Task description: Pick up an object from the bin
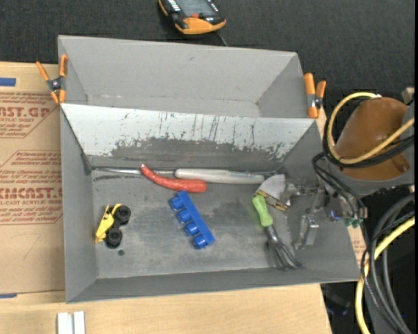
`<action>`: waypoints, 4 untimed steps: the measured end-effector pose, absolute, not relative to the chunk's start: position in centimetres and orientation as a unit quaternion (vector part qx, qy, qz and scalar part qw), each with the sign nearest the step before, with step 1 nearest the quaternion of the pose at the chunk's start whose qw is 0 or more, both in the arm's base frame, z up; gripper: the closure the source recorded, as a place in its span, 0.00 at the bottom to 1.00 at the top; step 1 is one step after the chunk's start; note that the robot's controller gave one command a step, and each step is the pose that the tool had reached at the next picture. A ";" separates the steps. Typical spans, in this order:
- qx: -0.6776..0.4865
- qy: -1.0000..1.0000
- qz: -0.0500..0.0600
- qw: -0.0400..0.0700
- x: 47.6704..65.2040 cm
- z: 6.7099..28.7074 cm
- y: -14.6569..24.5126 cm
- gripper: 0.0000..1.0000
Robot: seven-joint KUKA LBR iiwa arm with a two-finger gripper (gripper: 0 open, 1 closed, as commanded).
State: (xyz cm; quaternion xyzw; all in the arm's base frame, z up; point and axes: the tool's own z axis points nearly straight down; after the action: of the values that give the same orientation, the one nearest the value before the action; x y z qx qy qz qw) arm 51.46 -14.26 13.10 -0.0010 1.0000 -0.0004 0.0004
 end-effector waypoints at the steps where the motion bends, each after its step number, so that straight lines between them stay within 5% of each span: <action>1: -0.001 1.000 0.000 0.000 51.5 13.1 -14.3 0.00; 3: -0.117 0.993 0.000 0.000 51.6 9.0 -14.5 0.00; 4: -0.266 0.964 0.000 0.001 56.5 15.3 -11.1 0.00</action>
Offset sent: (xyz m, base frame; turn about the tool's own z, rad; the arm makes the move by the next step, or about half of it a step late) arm -0.0006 -0.0032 -0.0369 -0.2431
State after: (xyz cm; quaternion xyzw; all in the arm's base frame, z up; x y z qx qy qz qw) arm 56.48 -11.15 15.34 -0.2659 0.9640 0.0003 0.0006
